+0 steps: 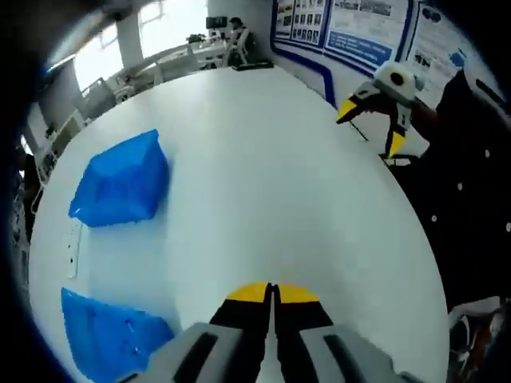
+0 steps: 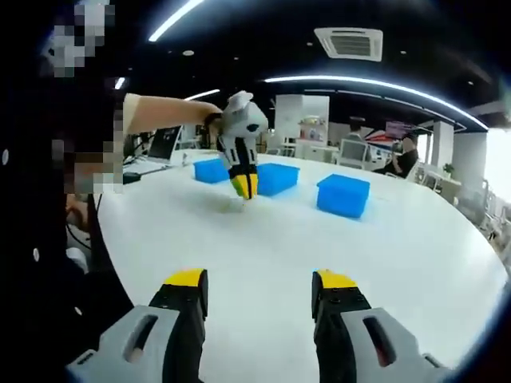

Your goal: Pick up the resistors one by one and place each resistor into its matching bin, sorting the parts by color and model until every resistor is separated into the correct bin for its type

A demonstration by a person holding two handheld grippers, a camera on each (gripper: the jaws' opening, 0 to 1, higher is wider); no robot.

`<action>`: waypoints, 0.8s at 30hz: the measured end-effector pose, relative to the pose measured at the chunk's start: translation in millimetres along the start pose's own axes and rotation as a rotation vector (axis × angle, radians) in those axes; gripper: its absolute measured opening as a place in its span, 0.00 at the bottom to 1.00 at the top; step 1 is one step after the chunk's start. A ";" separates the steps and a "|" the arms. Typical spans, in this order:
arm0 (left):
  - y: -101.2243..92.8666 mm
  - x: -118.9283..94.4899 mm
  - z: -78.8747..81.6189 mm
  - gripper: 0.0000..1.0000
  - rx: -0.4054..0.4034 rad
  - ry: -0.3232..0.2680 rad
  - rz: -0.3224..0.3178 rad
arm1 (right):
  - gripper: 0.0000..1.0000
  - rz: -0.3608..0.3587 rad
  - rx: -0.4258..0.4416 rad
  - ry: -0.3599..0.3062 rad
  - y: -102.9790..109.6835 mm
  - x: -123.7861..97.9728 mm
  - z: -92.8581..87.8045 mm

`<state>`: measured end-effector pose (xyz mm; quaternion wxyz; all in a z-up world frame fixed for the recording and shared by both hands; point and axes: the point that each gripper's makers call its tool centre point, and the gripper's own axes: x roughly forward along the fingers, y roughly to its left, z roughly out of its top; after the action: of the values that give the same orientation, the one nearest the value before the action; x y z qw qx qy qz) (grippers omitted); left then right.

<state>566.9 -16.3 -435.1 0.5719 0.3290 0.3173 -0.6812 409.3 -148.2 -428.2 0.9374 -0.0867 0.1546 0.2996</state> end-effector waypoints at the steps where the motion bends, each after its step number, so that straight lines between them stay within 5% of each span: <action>1: 0.4 -8.8 7.1 0.05 -0.023 -0.061 0.023 | 0.54 0.003 -0.003 -0.003 1.0 0.0 1.1; 8: -4.5 -45.9 45.4 0.05 -0.139 -0.410 0.166 | 0.54 -0.004 -0.021 -0.032 3.4 -1.6 13.3; 12: -20.5 -60.6 62.5 0.05 -0.163 -0.616 0.253 | 0.53 -0.078 0.004 -0.099 -9.0 -7.2 30.2; 17: -37.5 -78.4 68.8 0.05 -0.230 -0.854 0.467 | 0.53 -0.148 0.021 -0.166 -18.9 -17.3 45.4; 21: -44.5 -84.2 70.4 0.05 -0.295 -0.953 0.562 | 0.53 -0.161 0.009 -0.180 -15.0 -20.9 50.9; 24: -42.3 -83.2 75.3 0.05 -0.295 -0.953 0.611 | 0.53 -0.158 -0.001 -0.186 -10.6 -24.0 54.4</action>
<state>529.5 -23.6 -321.4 0.8618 -0.0204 0.0074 -0.5069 410.0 -155.7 -368.3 0.9685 -0.0708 0.0592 0.2314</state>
